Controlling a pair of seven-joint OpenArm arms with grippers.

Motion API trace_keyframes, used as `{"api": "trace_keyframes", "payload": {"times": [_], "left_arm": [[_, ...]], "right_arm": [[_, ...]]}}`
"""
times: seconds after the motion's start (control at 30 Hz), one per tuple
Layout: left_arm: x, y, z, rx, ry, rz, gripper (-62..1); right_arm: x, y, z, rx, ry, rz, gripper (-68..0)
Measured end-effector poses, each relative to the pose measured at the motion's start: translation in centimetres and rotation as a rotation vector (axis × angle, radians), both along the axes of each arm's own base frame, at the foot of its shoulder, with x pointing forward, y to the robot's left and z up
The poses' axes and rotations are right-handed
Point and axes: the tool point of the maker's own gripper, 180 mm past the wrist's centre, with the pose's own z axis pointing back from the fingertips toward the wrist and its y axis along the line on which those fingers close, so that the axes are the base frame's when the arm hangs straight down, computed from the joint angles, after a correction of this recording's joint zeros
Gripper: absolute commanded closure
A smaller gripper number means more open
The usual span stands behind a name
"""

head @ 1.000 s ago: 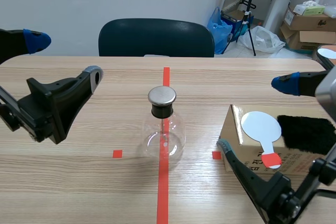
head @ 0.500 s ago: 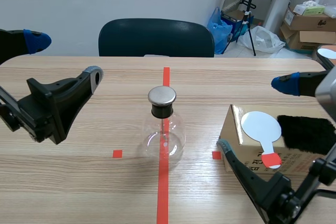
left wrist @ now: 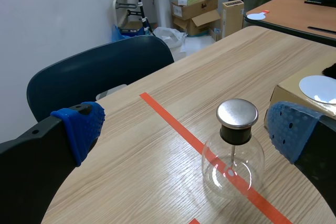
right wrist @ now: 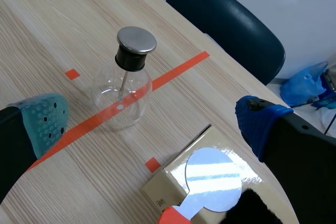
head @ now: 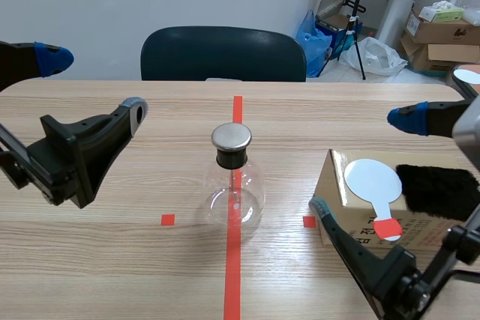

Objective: Do the electroscope experiment

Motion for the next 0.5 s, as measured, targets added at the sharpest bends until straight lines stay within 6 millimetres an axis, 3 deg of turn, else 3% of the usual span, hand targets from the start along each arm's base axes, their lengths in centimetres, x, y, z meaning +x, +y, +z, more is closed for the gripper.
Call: {"api": "trace_keyframes", "payload": {"times": [0.2, 0.5], "left_arm": [[0.0, 0.01, -0.07, 0.002, 0.003, 0.001, -62.3], [0.0, 0.01, -0.07, 0.002, 0.003, 0.001, -62.3]], "right_arm": [[0.1, 0.12, 1.03, 0.044, -0.038, 0.0, -67.9], [0.12, 0.09, 1.01, 0.044, -0.038, -0.002, -67.9]]}}
